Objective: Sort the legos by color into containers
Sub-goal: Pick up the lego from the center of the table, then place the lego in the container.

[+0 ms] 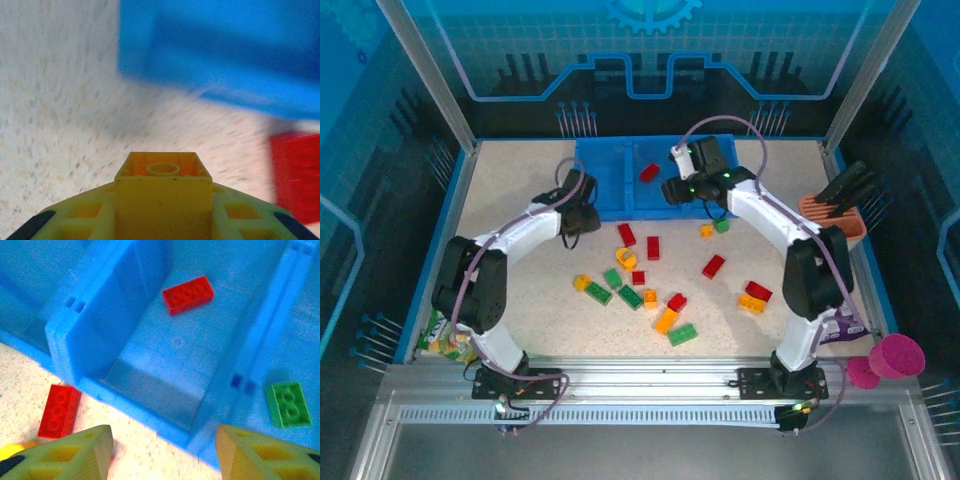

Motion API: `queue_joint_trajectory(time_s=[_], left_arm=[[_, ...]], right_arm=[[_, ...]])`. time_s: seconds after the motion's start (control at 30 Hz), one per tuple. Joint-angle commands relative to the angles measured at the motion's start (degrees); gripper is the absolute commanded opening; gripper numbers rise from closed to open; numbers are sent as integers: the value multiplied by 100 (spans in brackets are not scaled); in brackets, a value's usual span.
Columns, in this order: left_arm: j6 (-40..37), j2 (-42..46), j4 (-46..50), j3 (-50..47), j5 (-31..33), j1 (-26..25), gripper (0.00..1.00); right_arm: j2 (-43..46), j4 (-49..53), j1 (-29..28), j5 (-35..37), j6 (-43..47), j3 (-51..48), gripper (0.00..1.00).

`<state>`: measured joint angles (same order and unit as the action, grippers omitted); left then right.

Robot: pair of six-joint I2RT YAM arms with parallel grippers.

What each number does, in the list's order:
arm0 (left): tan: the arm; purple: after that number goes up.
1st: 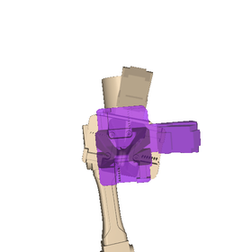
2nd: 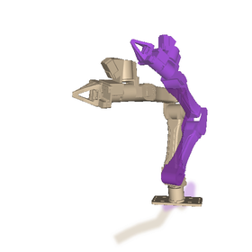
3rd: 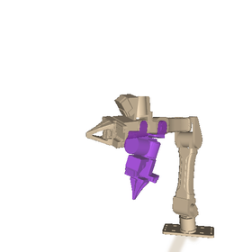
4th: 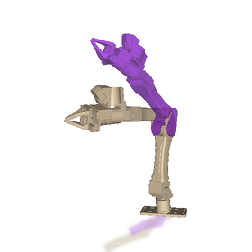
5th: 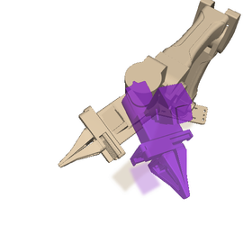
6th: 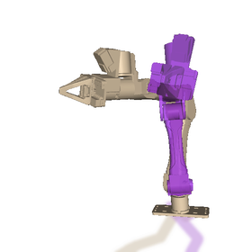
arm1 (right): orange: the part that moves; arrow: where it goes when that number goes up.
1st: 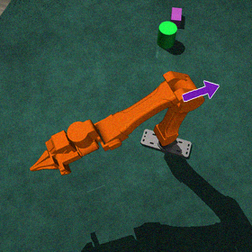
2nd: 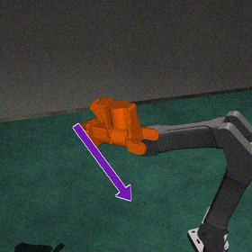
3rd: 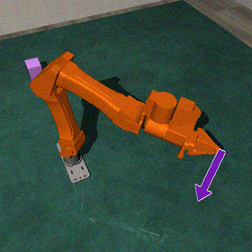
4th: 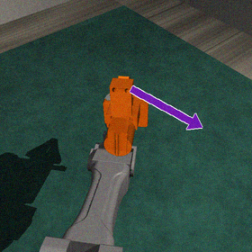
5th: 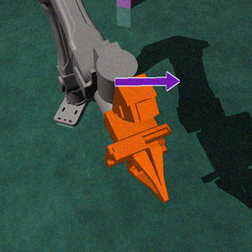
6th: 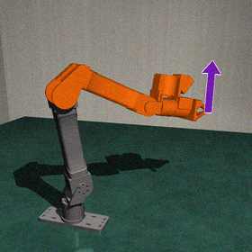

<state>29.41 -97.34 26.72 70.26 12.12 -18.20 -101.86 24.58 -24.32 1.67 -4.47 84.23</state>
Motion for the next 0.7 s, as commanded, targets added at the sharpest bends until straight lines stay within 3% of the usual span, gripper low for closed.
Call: queue_joint_trajectory(time_s=[0.0, 0.17, 0.33, 0.47, 0.67], left_arm=[[-508, 259, 169, 636, 10, -35, 24], [-934, -359, -203, 1236, 339, -20, 25], [-894, -1393, -479, 2017, 228, 177, 25], [-950, -2047, -448, 2632, 217, 279, 25], [-986, -2798, -232, 3356, 164, 386, 28]], right_arm=[[623, 434, 37, 376, -431, -610, 58], [1383, 381, -22, 255, -667, -1669, 58], [1793, 654, -113, 668, -1093, -2111, 56], [1972, 1111, -116, 1122, -1761, -2248, 57], [2170, 838, -100, 879, -2795, -3022, 57]])
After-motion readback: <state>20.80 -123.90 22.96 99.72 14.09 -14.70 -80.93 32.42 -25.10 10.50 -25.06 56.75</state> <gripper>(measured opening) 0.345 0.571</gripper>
